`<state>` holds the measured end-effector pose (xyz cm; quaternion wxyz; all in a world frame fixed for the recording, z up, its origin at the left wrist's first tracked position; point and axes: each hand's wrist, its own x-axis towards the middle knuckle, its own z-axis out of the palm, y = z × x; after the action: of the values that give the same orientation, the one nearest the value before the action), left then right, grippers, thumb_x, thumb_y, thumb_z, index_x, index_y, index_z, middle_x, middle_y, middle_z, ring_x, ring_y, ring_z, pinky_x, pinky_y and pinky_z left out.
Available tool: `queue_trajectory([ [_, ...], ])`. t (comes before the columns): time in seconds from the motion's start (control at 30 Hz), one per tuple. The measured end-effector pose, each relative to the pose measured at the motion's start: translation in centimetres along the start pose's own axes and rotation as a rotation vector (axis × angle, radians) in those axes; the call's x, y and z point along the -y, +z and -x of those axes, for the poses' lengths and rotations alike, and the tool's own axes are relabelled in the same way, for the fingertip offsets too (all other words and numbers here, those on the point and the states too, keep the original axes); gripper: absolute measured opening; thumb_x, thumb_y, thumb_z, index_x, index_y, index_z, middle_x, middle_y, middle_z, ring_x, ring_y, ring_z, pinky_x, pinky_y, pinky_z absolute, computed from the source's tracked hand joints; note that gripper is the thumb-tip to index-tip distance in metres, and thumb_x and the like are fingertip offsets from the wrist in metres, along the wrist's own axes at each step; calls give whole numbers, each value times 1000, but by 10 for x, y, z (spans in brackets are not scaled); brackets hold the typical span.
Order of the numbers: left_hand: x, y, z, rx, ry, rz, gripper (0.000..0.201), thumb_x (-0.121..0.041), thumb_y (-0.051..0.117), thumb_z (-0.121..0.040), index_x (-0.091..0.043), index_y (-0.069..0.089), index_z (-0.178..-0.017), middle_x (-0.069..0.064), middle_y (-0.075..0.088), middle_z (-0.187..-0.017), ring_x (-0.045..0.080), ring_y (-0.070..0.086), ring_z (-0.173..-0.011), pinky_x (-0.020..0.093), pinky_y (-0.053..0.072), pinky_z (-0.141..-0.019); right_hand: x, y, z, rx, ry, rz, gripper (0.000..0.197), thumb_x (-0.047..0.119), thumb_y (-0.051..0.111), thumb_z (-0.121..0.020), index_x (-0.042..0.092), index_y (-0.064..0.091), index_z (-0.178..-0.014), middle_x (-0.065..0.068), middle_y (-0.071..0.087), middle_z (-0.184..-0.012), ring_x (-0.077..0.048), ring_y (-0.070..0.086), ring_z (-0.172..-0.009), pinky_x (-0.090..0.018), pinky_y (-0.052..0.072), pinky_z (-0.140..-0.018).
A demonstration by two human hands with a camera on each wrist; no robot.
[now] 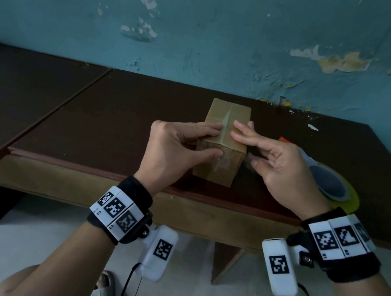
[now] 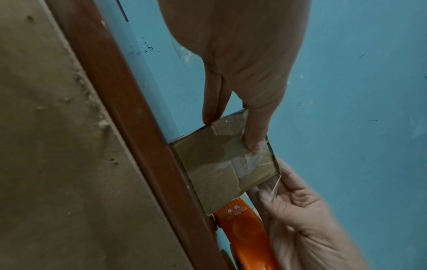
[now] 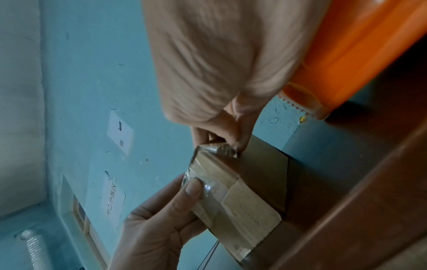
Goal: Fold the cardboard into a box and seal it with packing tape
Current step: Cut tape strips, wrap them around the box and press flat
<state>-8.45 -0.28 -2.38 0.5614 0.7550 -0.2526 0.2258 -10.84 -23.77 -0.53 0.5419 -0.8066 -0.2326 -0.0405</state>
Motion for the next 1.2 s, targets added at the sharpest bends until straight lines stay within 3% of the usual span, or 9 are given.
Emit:
queue_trajectory([
  [0.13,1,-1,0,6,-9,16,38,-15,94,-76,-5,81,-110,2,78,-120,6,72,-118,33,61,-97,1,0,-1,-15,-21,-6,58,-25,53,-93,15,64,-135,3,52,-156,-4,30,-154,-16,40,-113],
  [0.3,1,0,0,2,-12,25,38,-15,94,-76,-4,81,-111,2,78,-120,7,72,-117,34,62,-95,-2,-2,-2,-26,-40,8,53,-19,61,-92,13,65,-134,2,53,-155,-5,32,-154,-26,47,-112],
  [0.6,1,1,0,0,-8,16,37,-15,94,-76,-5,81,-110,1,78,-119,7,72,-117,34,62,-96,1,-2,-2,-9,-24,-7,57,-17,65,-89,20,64,-132,4,52,-155,-4,31,-153,-28,47,-113],
  [0.77,1,0,0,-3,-11,16,38,-15,93,-76,-4,81,-111,2,78,-120,6,72,-117,34,62,-96,5,-2,0,-9,11,-20,51,-5,73,-88,13,64,-135,6,53,-155,-2,30,-153,-36,46,-116],
  [1.0,-1,1,1,-8,-17,18,38,-14,93,-77,-3,80,-111,2,78,-121,7,72,-118,34,62,-96,11,8,2,-110,-12,112,51,-2,79,-86,15,68,-133,8,57,-150,0,37,-149,-22,49,-109],
  [1.2,0,2,1,-11,-28,33,38,-12,93,-76,-2,80,-111,3,77,-121,7,72,-117,32,62,-95,10,12,2,-166,-53,173,53,3,84,-81,14,69,-131,6,59,-147,-3,42,-148,-23,51,-107],
])
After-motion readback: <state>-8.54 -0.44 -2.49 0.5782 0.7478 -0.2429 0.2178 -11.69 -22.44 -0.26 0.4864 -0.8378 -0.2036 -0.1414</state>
